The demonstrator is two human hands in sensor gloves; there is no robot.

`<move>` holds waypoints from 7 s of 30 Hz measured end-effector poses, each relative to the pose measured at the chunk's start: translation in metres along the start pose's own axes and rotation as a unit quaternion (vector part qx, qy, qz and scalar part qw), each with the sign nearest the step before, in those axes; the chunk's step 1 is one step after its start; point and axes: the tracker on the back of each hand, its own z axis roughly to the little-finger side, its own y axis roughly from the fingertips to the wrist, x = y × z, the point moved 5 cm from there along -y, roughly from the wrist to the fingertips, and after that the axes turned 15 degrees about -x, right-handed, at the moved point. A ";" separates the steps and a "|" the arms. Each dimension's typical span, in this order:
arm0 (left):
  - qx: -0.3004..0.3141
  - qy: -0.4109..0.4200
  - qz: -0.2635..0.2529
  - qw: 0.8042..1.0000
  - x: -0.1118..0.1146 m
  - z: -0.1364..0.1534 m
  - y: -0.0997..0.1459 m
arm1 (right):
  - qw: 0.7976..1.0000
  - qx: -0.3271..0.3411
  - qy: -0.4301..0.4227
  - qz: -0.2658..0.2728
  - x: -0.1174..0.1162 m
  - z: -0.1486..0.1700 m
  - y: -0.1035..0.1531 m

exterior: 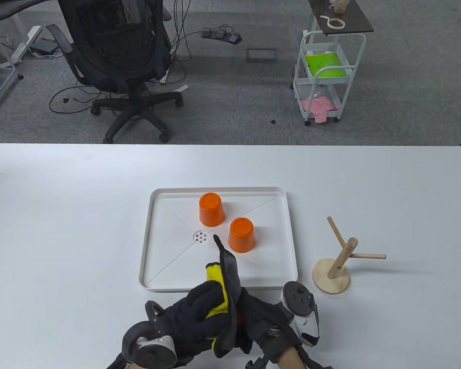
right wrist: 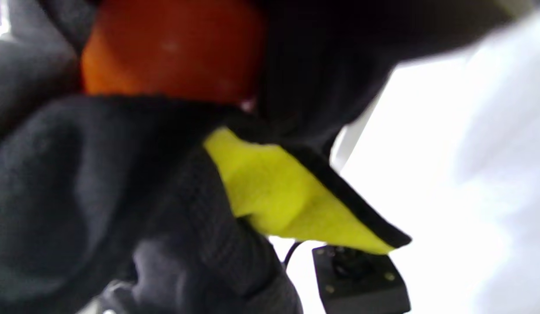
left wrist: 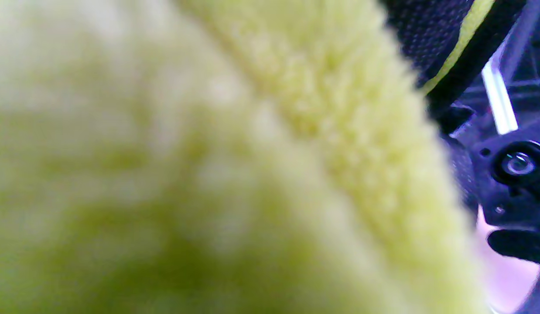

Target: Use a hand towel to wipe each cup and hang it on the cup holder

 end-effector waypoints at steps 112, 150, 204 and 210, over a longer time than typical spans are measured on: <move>-0.227 0.532 0.003 0.816 0.008 0.122 0.005 | 0.709 0.118 0.426 0.549 0.093 -0.189 0.147; -0.243 0.540 0.020 0.806 0.015 0.128 0.004 | 0.813 0.000 0.466 0.349 0.078 -0.112 -0.060; -0.054 0.134 0.031 0.989 -0.013 0.040 -0.040 | 0.941 0.226 0.236 0.086 0.012 -0.109 -0.021; -0.088 0.369 0.085 0.921 0.006 0.061 -0.040 | 0.922 0.250 0.280 0.092 0.008 -0.104 -0.025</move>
